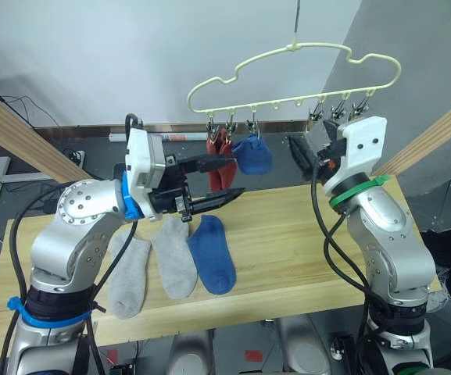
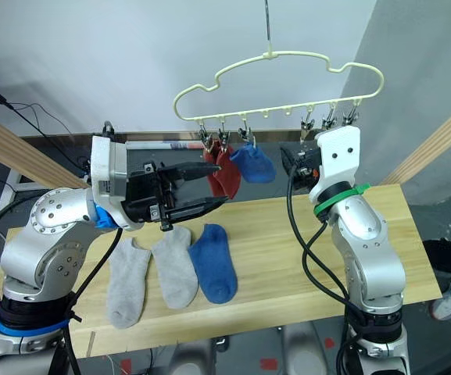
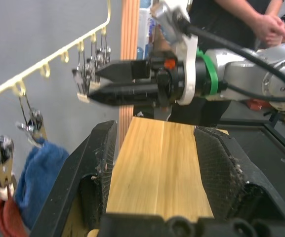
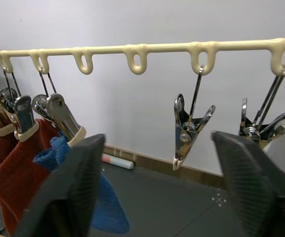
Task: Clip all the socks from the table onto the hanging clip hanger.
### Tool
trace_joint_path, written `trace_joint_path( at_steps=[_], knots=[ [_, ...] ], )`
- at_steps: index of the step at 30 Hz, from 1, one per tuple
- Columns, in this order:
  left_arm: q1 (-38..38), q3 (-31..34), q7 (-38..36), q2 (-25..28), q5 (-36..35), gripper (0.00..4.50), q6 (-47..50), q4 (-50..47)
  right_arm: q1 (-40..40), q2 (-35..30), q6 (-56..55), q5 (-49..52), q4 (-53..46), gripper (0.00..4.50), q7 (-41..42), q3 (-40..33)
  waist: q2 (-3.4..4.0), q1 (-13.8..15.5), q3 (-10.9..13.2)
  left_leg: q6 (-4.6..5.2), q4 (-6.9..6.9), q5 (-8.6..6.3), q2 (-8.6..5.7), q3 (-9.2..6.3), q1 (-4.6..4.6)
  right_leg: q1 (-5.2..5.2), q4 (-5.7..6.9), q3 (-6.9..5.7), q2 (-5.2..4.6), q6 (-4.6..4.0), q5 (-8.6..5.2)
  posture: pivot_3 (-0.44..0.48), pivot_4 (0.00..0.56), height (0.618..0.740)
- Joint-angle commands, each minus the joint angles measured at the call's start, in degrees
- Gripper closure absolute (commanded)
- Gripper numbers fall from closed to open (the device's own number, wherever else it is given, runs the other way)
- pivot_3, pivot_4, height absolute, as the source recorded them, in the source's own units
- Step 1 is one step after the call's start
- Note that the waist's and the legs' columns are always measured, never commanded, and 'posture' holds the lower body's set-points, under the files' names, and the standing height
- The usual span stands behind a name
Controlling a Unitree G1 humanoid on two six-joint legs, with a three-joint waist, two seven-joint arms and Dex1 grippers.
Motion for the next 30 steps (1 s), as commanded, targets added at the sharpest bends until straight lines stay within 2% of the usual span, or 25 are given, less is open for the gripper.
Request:
trace_joint_path(
  at_steps=[1,30],
  knots=[
    [0.2,0.2,0.3,0.0,0.7,1.79,-1.7,-1.6,-1.2,0.4,-0.9,0.3,-0.5,0.96,-0.9,-0.2,0.00,0.0,0.0,0.00,0.00,0.00,-0.01,0.02,0.00,0.00,0.00,0.01,0.00,0.00,0.00,-0.068,0.396,0.740],
    [0.4,-1.4,1.9,-1.5,1.3,1.79,-1.8,-2.0,-7.3,3.7,-3.0,2.8,6.1,0.96,-3.3,-1.5,0.00,-0.1,0.0,0.06,-0.01,-0.04,0.01,0.02,0.00,-0.01,0.00,0.01,0.00,-0.05,0.03,-0.062,0.401,0.740]
  ],
)
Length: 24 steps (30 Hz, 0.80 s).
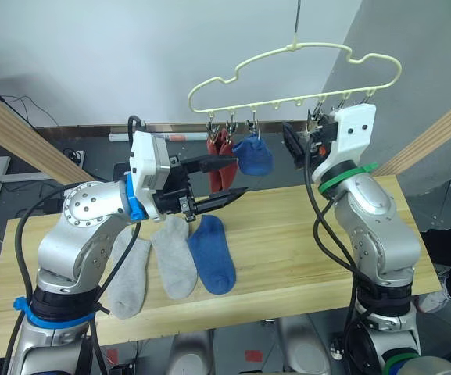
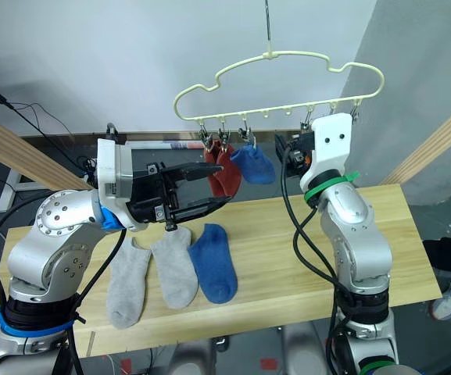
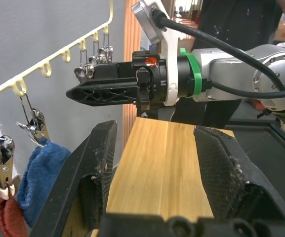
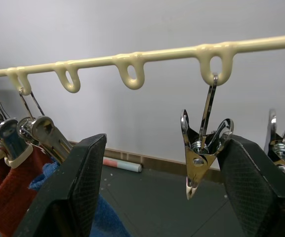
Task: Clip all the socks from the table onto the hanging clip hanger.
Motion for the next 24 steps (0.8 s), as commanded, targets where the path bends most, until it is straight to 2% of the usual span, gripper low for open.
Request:
trace_joint_path(
  at_steps=[1,24],
  knots=[
    [0.5,-0.3,0.3,-0.2,-0.1,1.79,-0.5,-2.1,-0.9,0.2,-1.9,1.0,-1.5,0.96,-0.2,-1.1,0.00,0.0,0.0,0.00,0.00,0.00,0.00,0.00,0.00,0.00,0.00,0.00,0.00,0.00,0.00,-0.062,0.401,0.740],
    [2.3,-1.2,2.4,-0.2,-0.3,1.79,0.0,-3.2,-1.5,0.9,-2.1,1.8,-1.1,0.96,-1.0,-1.8,0.00,0.0,0.0,0.00,-0.02,0.00,0.00,0.01,-0.01,-0.01,-0.02,0.01,0.00,0.00,0.00,-0.065,0.401,0.740]
  ],
)
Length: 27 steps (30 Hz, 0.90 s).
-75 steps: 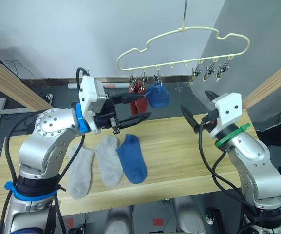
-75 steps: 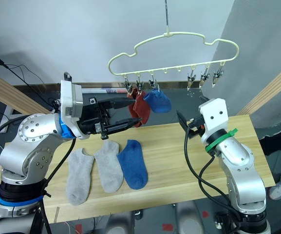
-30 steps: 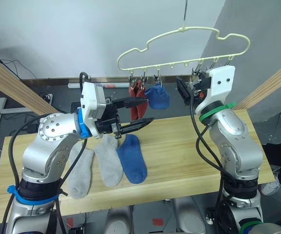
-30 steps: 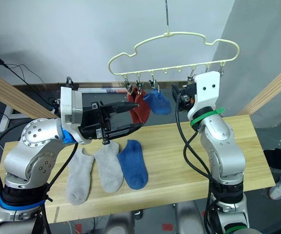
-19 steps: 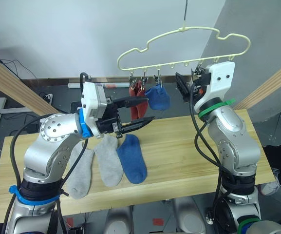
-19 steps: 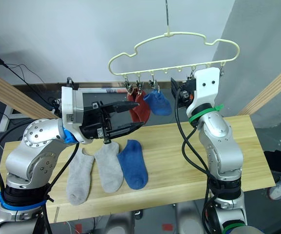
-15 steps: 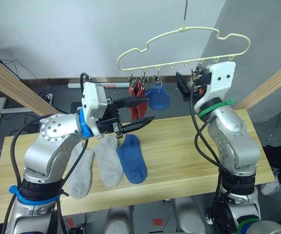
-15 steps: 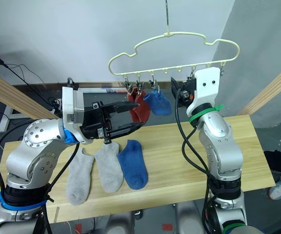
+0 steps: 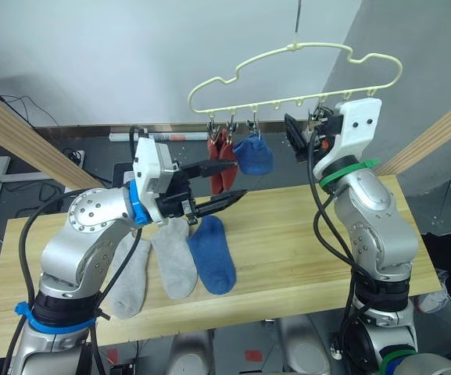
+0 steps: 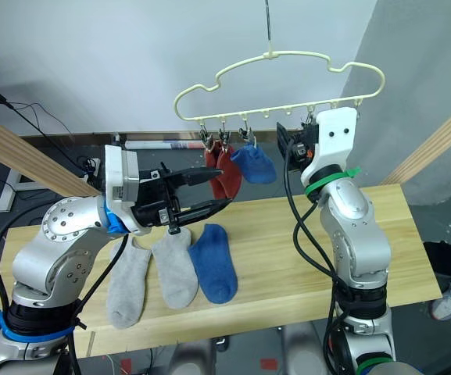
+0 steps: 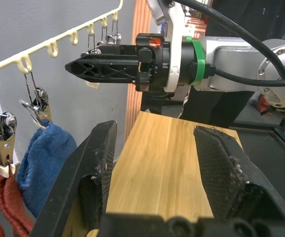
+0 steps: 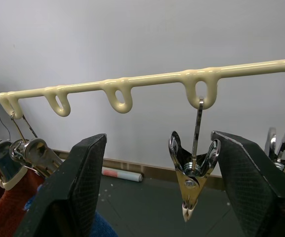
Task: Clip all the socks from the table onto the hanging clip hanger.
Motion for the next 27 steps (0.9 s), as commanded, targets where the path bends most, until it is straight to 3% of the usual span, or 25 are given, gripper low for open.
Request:
trace_joint_path(
  at_steps=[1,27],
  knots=[
    [0.2,-0.3,0.2,-0.2,-0.1,1.79,-0.4,-2.8,-0.8,0.3,-0.5,0.8,-2.1,0.96,-0.6,-0.4,0.00,0.0,0.0,0.00,0.00,0.00,0.00,0.00,0.00,0.00,0.00,0.00,0.00,0.00,0.00,-0.065,0.401,0.740],
    [0.2,-1.2,0.6,-0.7,0.0,1.79,-0.6,-3.1,-1.0,0.1,1.6,0.4,-4.0,0.96,-2.2,0.9,0.00,0.0,0.0,0.00,-0.01,0.00,0.00,0.00,0.00,0.00,-0.01,-0.01,0.00,0.04,-0.02,-0.071,0.395,0.740]
  ],
)
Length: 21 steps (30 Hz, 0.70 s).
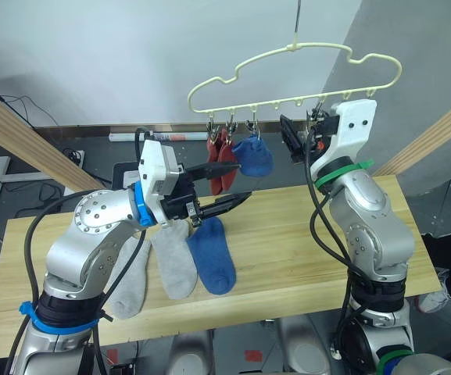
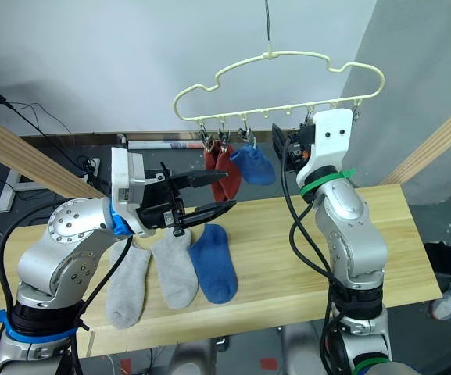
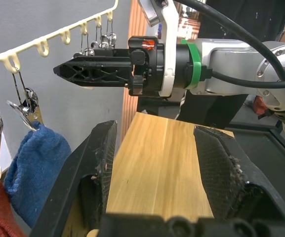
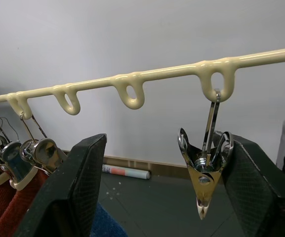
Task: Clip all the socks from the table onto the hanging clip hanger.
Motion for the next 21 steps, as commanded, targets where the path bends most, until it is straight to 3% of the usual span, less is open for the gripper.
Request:
trace_joint_path(
  at_steps=[1,6,9,21],
  knots=[
    [0.2,-0.1,0.1,-0.3,0.0,1.79,-0.6,-2.6,-0.7,-1.0,0.9,-0.8,-4.1,0.96,-1.2,0.0,0.00,0.0,0.0,0.00,0.00,0.00,0.00,0.00,0.00,0.00,0.00,0.00,0.00,0.00,0.00,-0.077,0.396,0.740],
    [0.2,-0.4,0.1,-0.7,0.4,1.79,-0.8,-2.3,-0.1,-0.9,3.9,-1.0,-7.0,0.96,-3.1,0.4,0.00,-0.1,0.0,0.00,-0.01,0.00,0.00,0.01,0.00,0.00,-0.01,0.01,0.00,0.00,0.00,-0.087,0.398,0.740],
    [0.1,-0.8,0.2,-1.2,0.6,1.79,-0.9,-2.1,0.4,-0.2,4.9,-1.5,-7.8,1.47,-4.4,1.1,0.00,-0.1,0.0,-0.01,-0.02,0.00,0.00,0.01,0.00,0.00,-0.01,0.01,0.00,0.01,0.00,-0.087,0.398,0.740],
    [0.5,-1.6,1.3,-2.5,1.9,1.79,-0.9,-1.7,1.4,0.5,7.4,-3.2,-10.0,1.47,-6.4,2.5,0.00,-0.2,0.0,-0.03,-0.04,0.02,0.00,0.02,0.00,-0.01,-0.04,0.01,0.00,0.01,-0.01,-0.094,0.401,0.740]
  ],
)
